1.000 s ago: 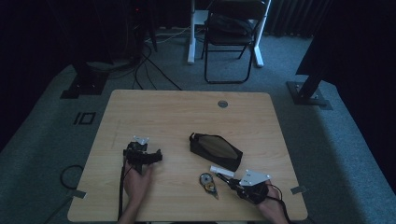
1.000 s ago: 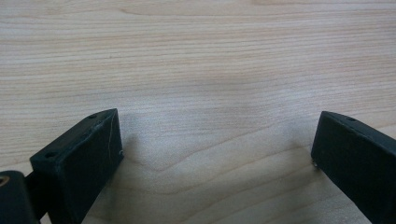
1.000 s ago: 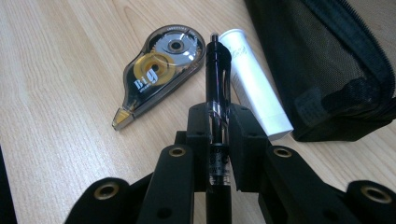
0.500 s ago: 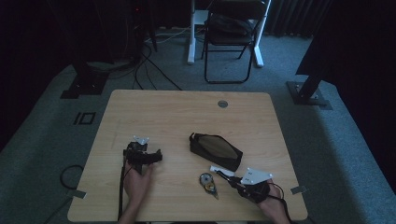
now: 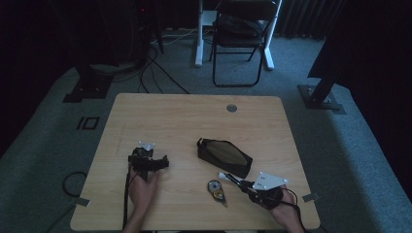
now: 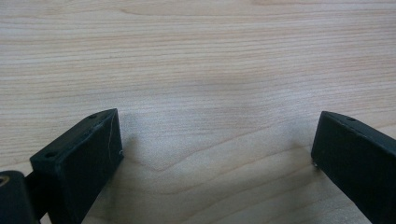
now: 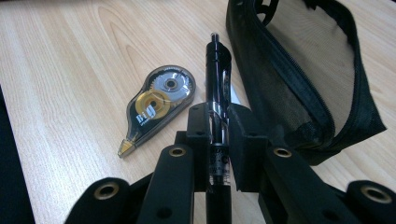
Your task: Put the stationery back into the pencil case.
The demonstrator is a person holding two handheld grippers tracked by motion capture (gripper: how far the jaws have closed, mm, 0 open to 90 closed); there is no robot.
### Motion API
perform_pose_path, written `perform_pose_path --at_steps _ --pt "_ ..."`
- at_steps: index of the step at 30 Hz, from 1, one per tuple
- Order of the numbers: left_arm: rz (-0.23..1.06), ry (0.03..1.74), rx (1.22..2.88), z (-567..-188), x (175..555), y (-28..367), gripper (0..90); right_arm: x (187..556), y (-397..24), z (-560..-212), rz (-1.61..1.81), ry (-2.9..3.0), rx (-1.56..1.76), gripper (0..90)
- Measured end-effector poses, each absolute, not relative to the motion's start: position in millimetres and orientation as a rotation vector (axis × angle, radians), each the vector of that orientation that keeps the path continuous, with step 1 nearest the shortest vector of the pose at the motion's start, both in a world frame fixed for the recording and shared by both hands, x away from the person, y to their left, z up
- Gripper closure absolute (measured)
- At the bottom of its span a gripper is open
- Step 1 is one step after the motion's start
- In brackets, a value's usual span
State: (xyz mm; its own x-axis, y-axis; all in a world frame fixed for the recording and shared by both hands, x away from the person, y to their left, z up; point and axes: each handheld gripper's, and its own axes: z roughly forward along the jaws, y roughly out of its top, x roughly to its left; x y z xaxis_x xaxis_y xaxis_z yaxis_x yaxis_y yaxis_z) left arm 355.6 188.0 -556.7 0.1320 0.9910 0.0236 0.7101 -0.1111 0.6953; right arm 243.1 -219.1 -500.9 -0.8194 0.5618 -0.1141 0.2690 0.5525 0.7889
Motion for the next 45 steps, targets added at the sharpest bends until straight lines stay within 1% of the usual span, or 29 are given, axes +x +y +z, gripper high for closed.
perform_pose_path --at_steps 45 --pt "0.686 1.632 1.882 -557 356 188 2.2 261 -219 -470 1.155 2.349 0.634 79.7"
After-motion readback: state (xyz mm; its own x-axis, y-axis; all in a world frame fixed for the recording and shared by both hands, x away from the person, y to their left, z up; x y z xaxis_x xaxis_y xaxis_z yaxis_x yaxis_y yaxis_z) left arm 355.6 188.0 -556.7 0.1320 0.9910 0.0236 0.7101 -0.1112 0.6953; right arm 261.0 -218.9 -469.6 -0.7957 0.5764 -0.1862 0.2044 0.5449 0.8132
